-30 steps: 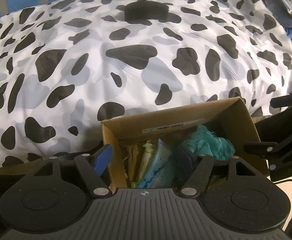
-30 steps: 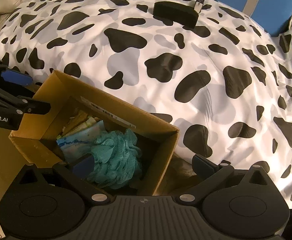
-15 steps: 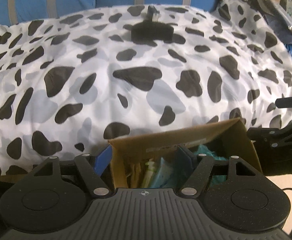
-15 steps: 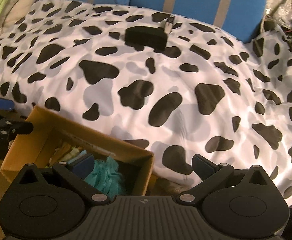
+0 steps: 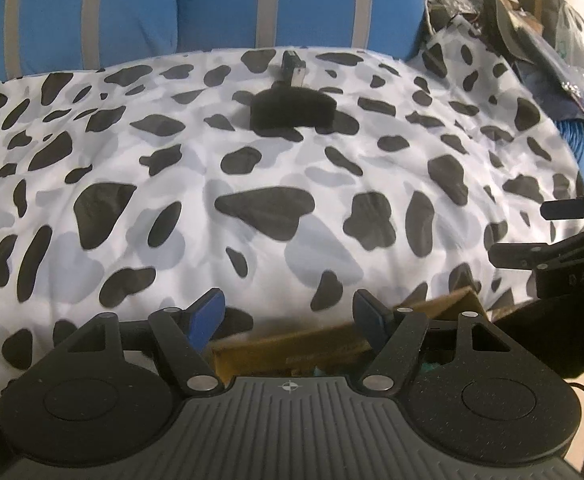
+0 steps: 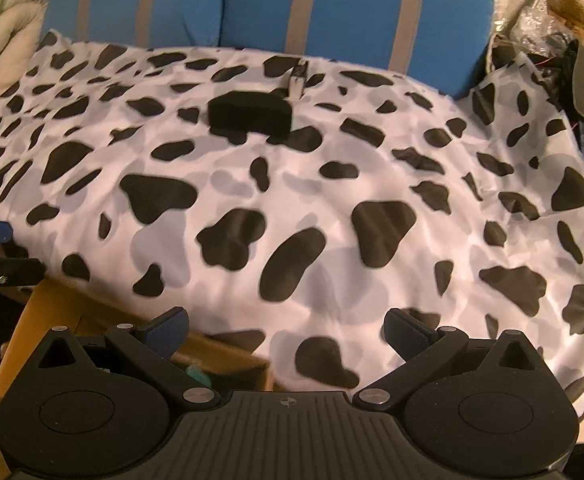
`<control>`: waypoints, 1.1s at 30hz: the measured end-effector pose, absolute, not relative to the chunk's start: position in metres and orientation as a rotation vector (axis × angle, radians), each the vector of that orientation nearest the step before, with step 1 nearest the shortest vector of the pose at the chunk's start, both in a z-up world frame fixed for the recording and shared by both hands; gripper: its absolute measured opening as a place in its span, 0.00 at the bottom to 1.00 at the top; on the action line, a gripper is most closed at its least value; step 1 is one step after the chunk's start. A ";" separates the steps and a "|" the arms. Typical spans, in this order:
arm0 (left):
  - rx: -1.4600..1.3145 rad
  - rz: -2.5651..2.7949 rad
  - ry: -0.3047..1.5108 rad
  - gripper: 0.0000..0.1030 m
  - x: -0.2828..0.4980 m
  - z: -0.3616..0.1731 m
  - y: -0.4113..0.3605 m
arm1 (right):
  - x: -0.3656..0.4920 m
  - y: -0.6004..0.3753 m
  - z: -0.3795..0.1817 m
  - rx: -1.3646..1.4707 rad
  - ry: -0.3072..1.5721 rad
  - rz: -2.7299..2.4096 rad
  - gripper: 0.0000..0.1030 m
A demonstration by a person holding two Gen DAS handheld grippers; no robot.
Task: Organize soft objects
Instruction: 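Move both tools from the box back toward the bed, then grasp the black foam sponge with the right tool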
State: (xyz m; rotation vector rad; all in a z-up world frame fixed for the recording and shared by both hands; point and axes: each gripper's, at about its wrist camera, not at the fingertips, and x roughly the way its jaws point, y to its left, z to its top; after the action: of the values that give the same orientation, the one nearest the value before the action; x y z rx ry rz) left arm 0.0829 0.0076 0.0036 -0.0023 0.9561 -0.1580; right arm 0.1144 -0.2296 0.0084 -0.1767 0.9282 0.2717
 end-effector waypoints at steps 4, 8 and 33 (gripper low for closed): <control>0.013 -0.171 0.933 0.68 0.097 0.002 0.008 | 0.127 -0.230 0.009 -0.201 0.898 0.265 1.00; 0.024 -0.175 0.923 0.68 0.109 -0.001 0.009 | 0.140 -0.230 0.010 -0.227 0.858 0.282 1.00; -0.013 -0.177 0.887 0.68 0.191 -0.003 0.034 | 0.246 -0.203 -0.015 -0.330 0.773 0.511 1.00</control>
State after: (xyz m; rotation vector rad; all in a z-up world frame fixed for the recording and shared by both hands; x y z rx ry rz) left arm 0.1912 0.0337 -0.0031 -0.0130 0.8872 -0.1771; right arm 0.2461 -0.2026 -0.0149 -0.3302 0.7731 0.5115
